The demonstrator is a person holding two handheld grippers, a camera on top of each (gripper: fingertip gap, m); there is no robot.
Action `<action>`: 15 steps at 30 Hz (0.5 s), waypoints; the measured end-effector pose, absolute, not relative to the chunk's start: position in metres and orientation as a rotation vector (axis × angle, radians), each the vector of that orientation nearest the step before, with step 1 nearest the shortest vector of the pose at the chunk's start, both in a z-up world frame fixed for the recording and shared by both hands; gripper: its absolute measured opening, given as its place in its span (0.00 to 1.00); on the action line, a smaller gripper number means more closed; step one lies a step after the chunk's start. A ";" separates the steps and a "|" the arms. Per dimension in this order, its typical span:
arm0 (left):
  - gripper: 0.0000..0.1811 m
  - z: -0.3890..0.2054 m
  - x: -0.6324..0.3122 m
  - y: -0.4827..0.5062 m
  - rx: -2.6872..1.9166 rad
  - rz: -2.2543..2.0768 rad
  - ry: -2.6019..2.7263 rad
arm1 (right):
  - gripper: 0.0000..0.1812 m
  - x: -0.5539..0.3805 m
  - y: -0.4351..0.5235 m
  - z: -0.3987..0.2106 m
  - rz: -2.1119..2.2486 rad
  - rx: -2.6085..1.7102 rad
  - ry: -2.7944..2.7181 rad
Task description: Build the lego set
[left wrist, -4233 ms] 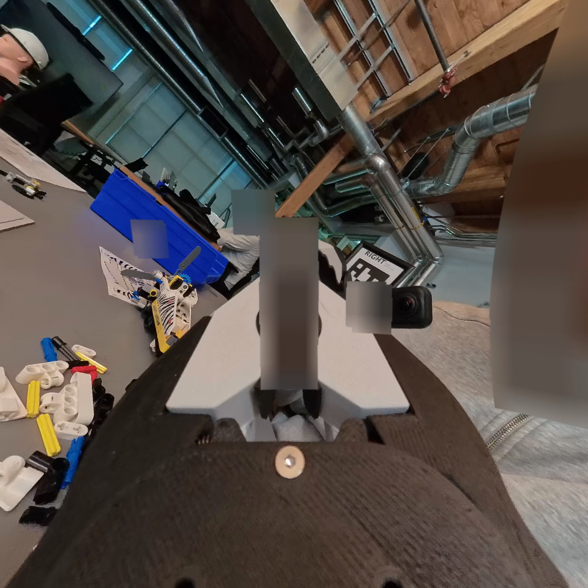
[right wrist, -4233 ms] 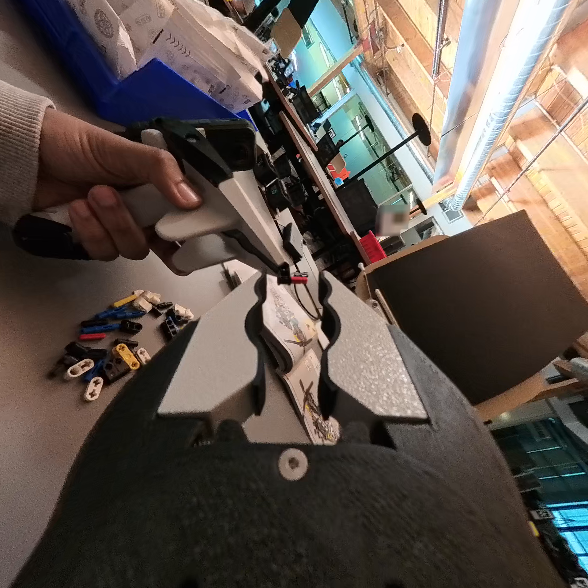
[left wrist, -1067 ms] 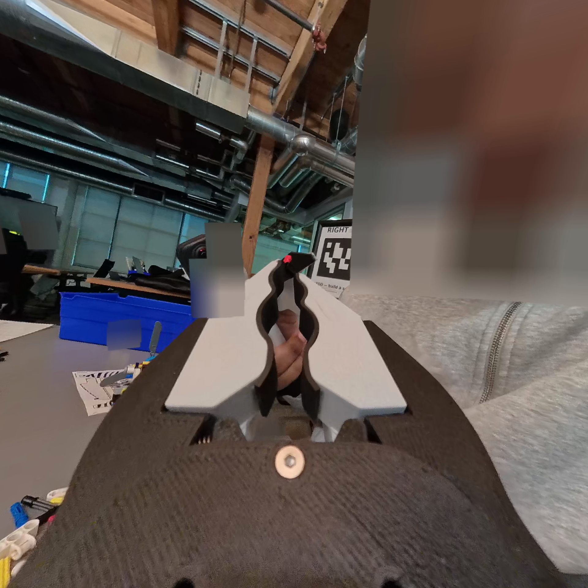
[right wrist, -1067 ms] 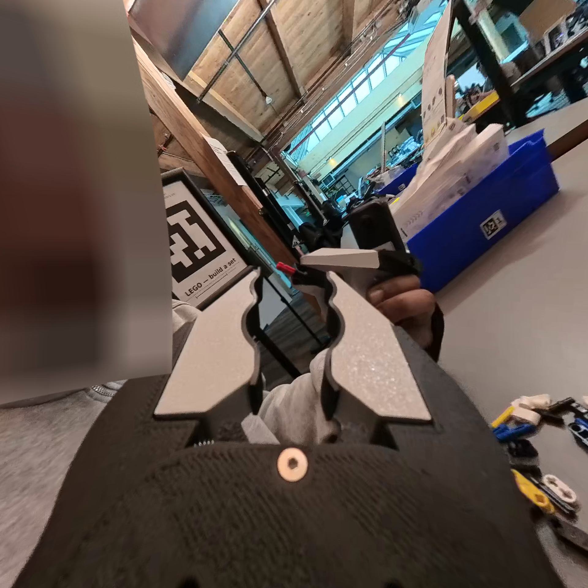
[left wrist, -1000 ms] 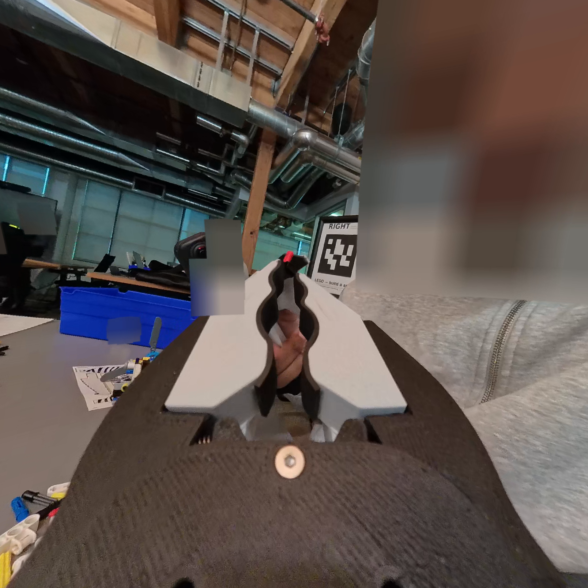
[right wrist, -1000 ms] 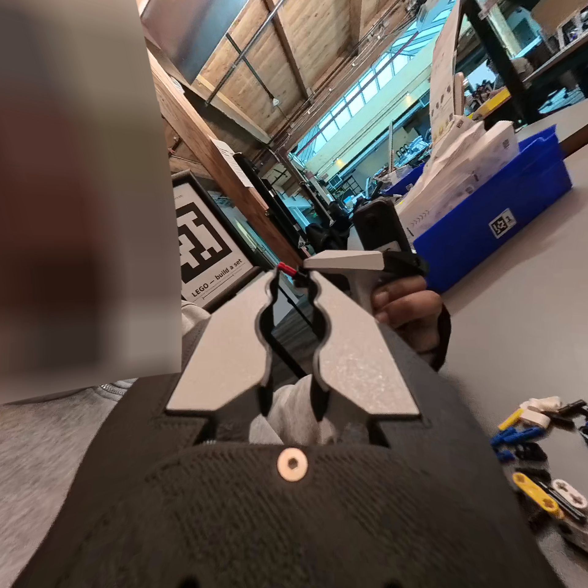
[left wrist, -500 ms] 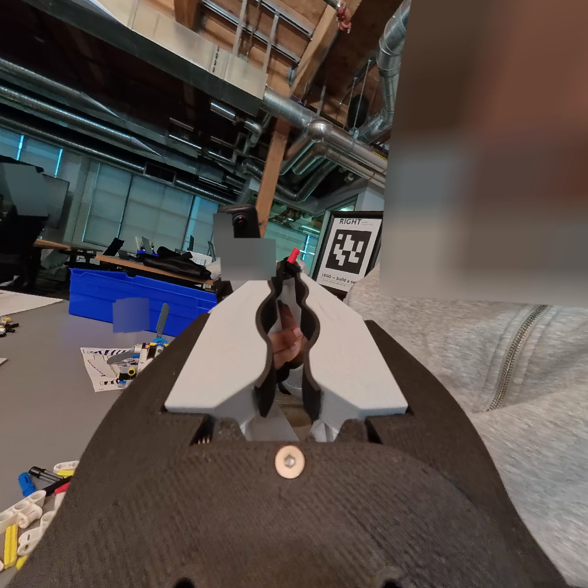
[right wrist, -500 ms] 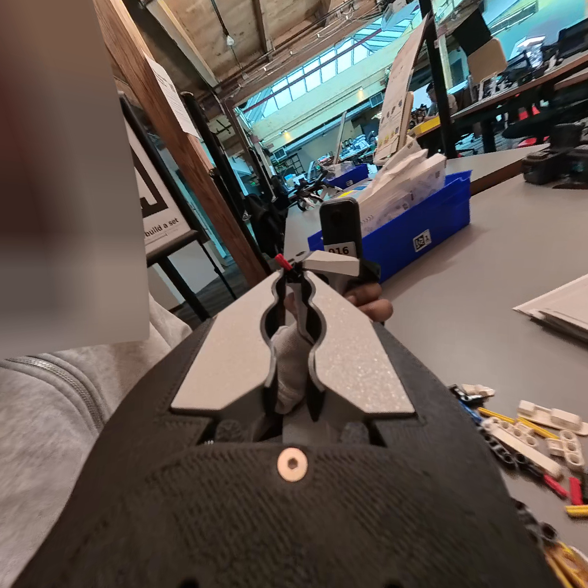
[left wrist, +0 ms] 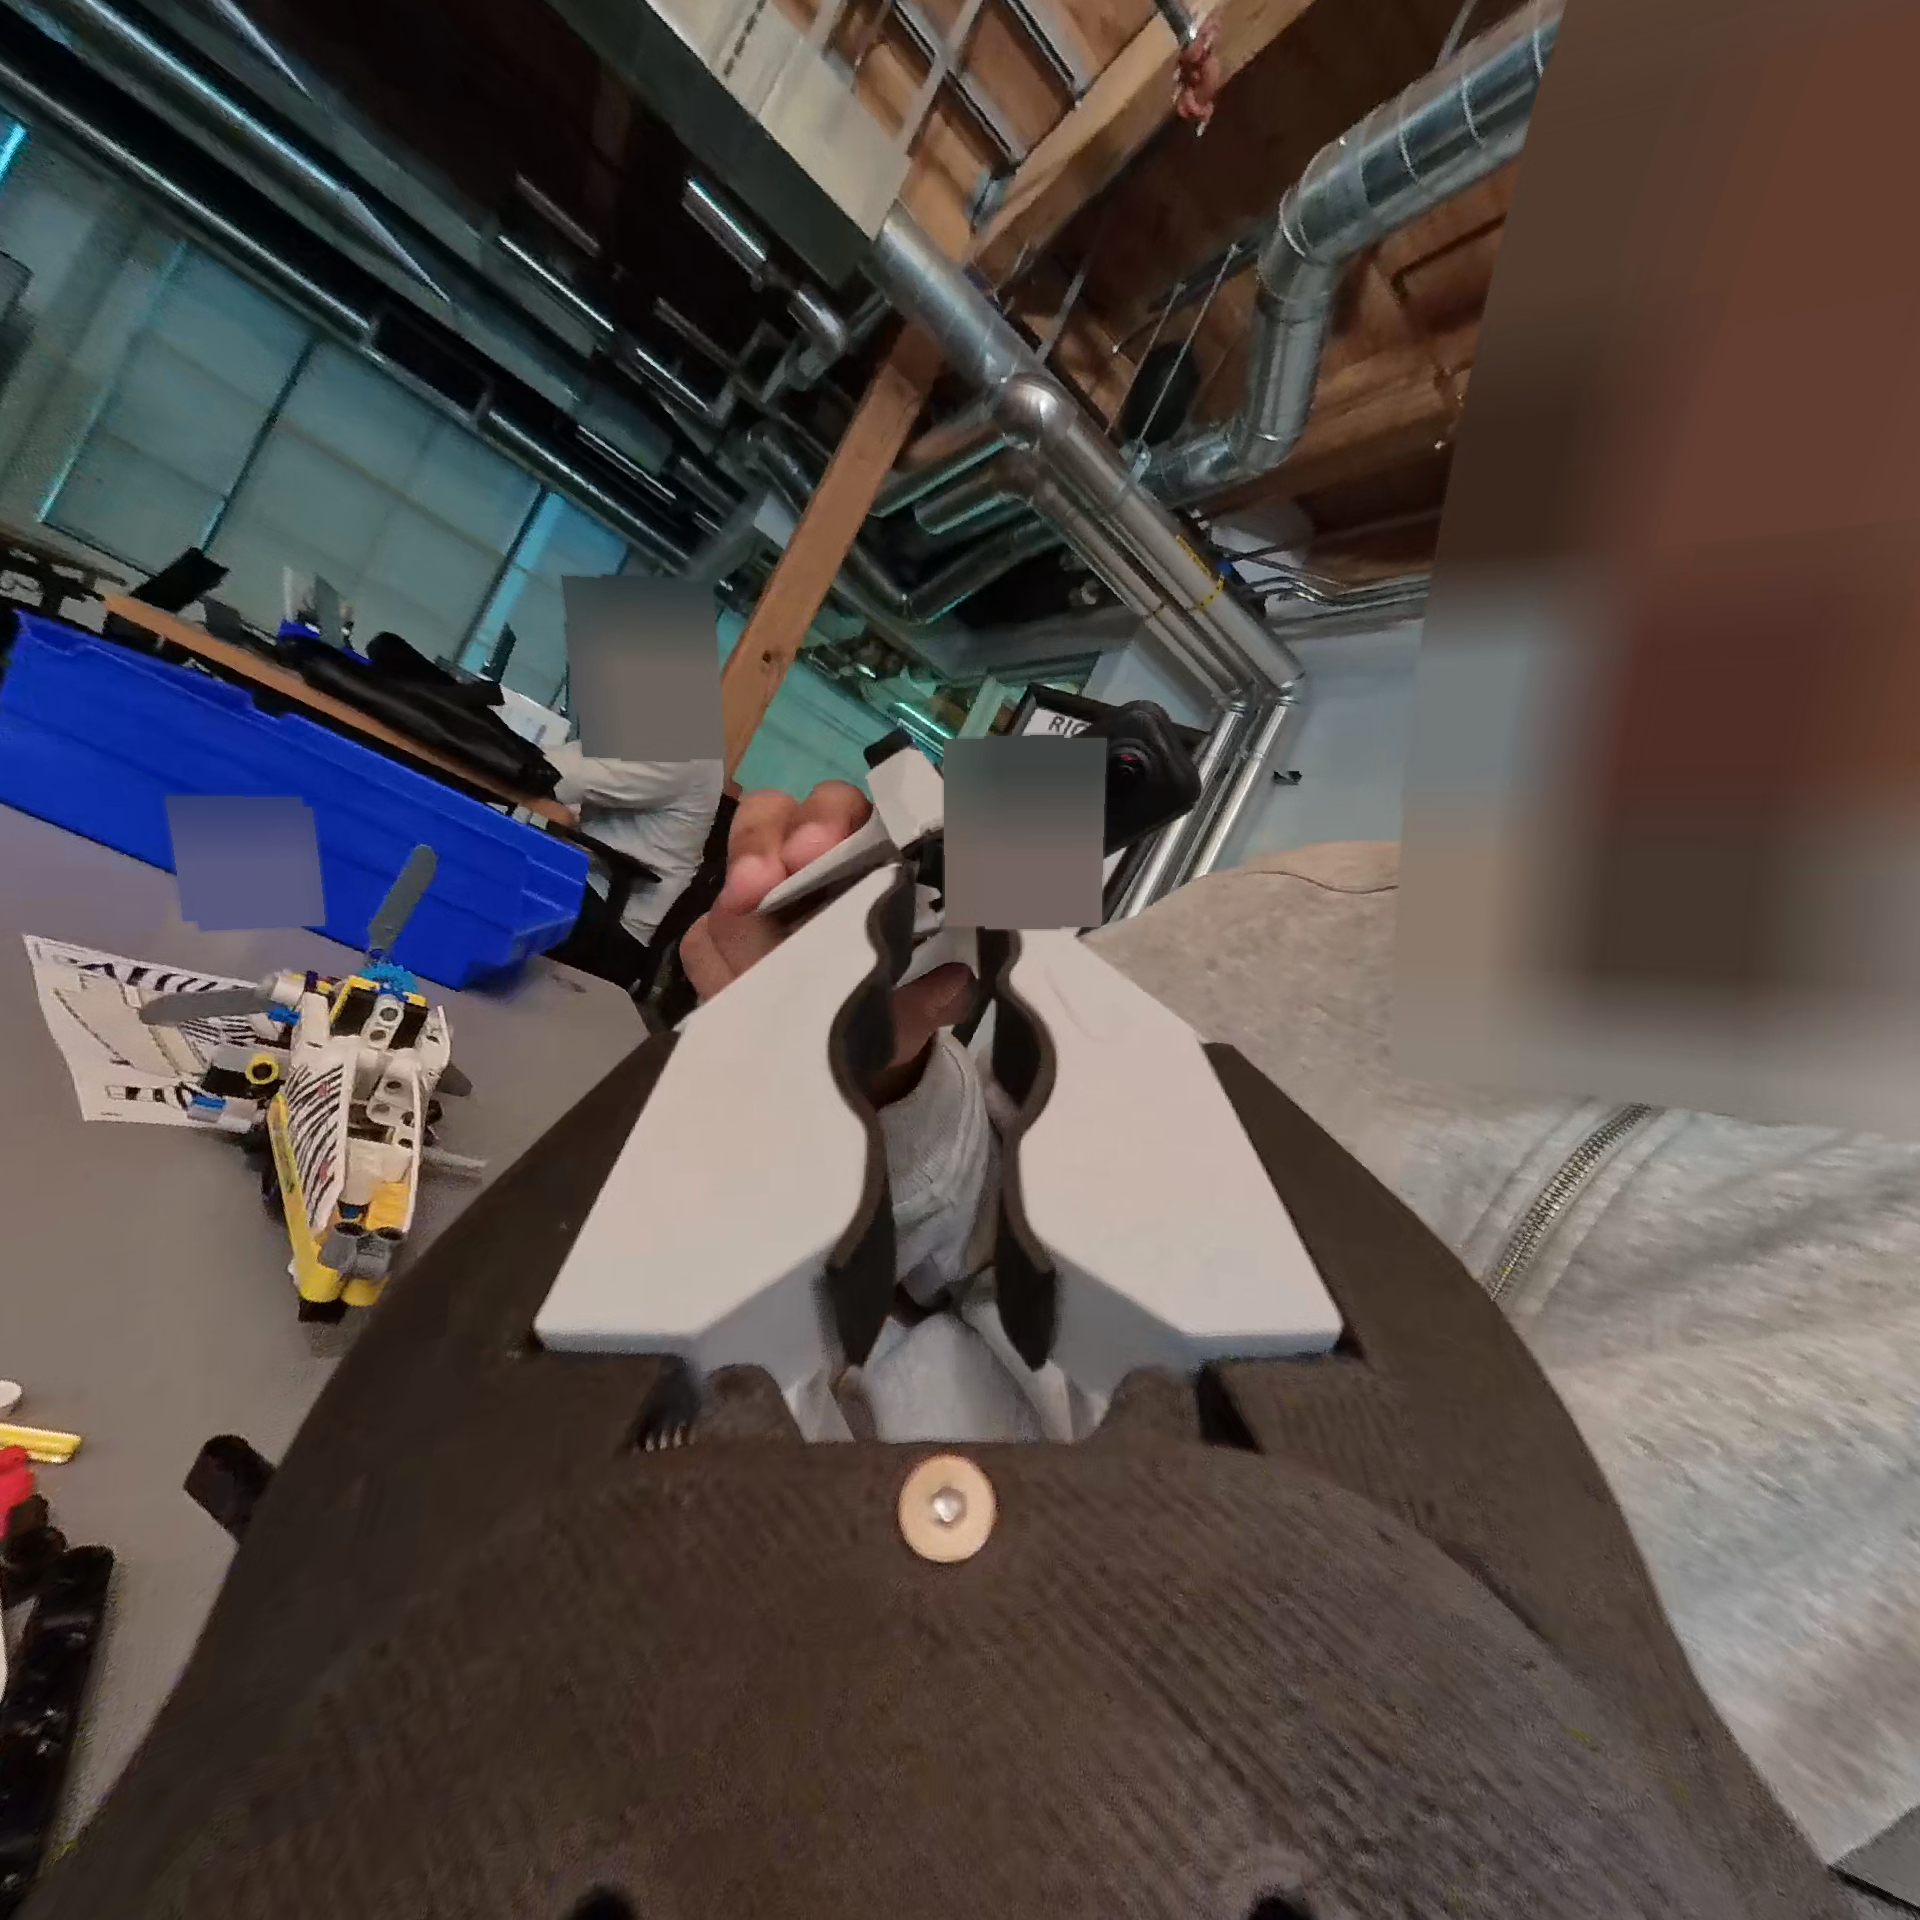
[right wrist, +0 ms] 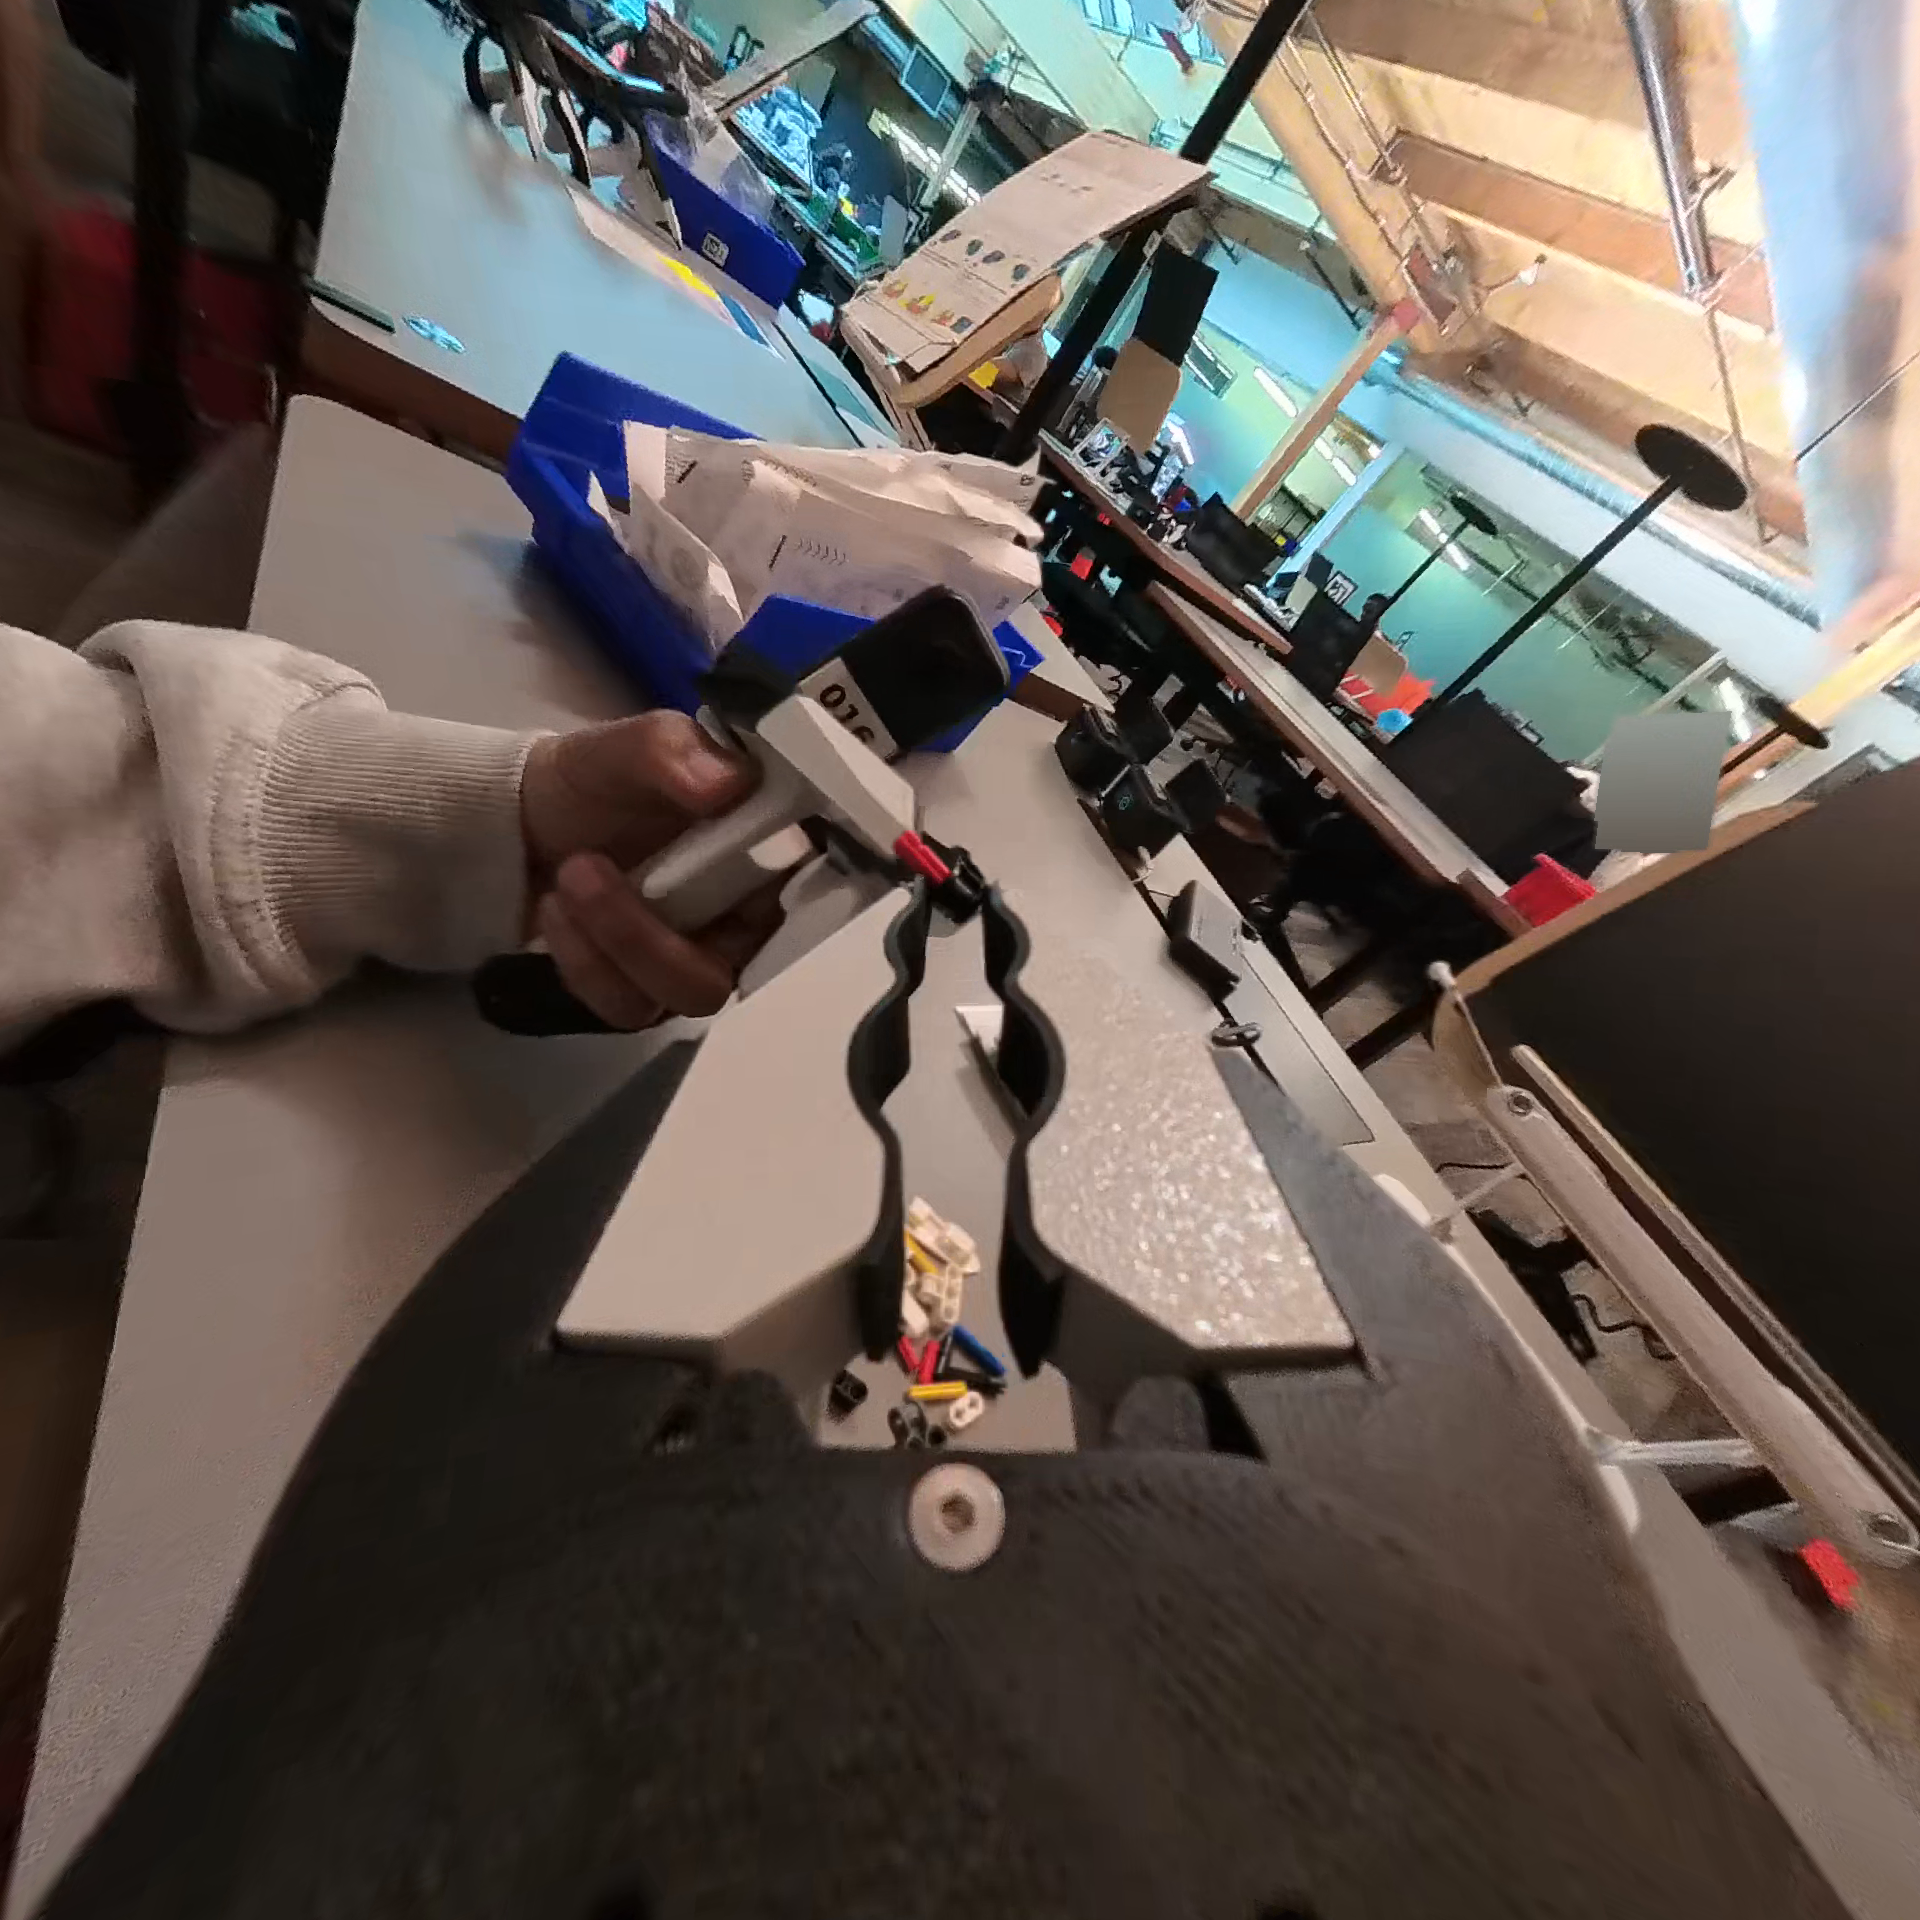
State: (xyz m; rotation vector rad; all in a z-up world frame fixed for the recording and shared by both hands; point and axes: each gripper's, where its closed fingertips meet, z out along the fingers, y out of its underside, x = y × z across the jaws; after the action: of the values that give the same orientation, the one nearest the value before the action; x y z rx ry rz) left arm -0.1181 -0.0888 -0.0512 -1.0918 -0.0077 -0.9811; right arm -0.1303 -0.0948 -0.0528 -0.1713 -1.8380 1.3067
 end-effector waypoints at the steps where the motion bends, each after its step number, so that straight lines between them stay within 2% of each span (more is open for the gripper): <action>1: 0.04 -0.051 -0.117 -0.089 -1.095 -0.979 -0.001 | 0.04 -0.129 -0.096 -0.053 1.312 -0.163 -1.840; 15: 0.02 -0.049 -0.114 -0.092 -1.081 -0.988 0.027 | 0.04 -0.122 -0.100 -0.056 1.389 -0.172 -1.957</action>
State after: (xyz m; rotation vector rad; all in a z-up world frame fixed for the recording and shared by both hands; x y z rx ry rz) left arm -0.1143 -0.0920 -0.0491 -1.0811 0.0270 -0.9882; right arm -0.1216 -0.0998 -0.0562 -0.1719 -1.9575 1.3892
